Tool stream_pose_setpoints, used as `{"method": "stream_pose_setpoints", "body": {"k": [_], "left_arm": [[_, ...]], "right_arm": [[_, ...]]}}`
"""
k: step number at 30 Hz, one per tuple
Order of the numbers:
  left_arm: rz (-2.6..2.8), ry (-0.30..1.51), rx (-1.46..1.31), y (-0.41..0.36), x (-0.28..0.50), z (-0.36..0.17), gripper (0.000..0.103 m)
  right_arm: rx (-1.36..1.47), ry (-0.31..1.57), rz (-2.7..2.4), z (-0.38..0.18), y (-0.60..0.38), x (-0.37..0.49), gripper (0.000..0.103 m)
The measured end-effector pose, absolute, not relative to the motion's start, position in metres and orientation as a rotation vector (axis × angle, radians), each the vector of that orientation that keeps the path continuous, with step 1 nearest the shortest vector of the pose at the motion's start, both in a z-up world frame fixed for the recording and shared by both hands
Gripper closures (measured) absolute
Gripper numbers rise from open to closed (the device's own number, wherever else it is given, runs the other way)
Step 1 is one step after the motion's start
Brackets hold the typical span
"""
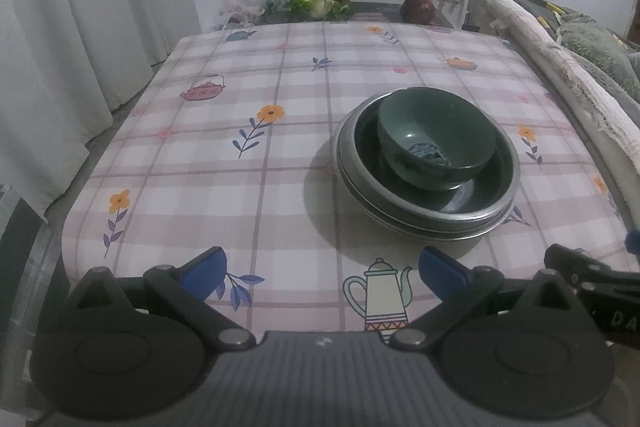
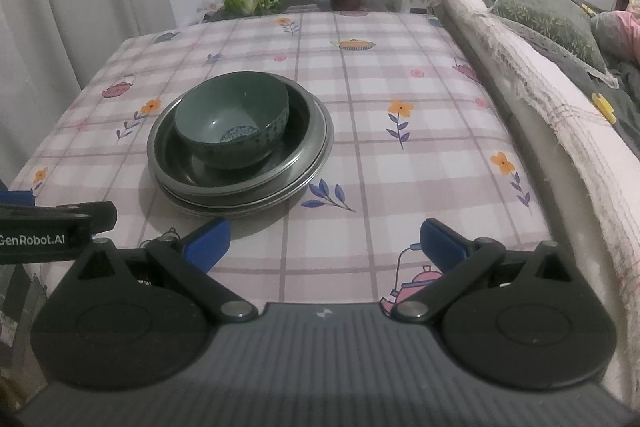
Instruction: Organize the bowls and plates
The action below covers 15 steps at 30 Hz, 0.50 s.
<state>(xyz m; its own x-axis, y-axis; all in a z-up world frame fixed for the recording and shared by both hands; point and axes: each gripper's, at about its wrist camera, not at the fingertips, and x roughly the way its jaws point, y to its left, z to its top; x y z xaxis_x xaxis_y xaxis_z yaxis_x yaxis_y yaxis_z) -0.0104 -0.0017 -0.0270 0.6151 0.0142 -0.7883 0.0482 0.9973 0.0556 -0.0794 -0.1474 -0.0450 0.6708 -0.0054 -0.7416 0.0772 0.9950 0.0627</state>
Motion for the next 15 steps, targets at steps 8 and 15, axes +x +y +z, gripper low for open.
{"method": "stream_pose_setpoints", "body": {"k": [8, 15], "left_arm": [[-0.019, 0.909, 0.08, -0.0027, -0.0094, -0.0273, 0.0], [-0.015, 0.912, 0.082, -0.0028, -0.0086, -0.028, 0.0]], "right_arm": [[0.097, 0.84, -0.041, -0.0459, -0.1476, -0.0786, 0.001], [0.098, 0.84, -0.04, -0.0462, -0.148, -0.0778, 0.001]]}}
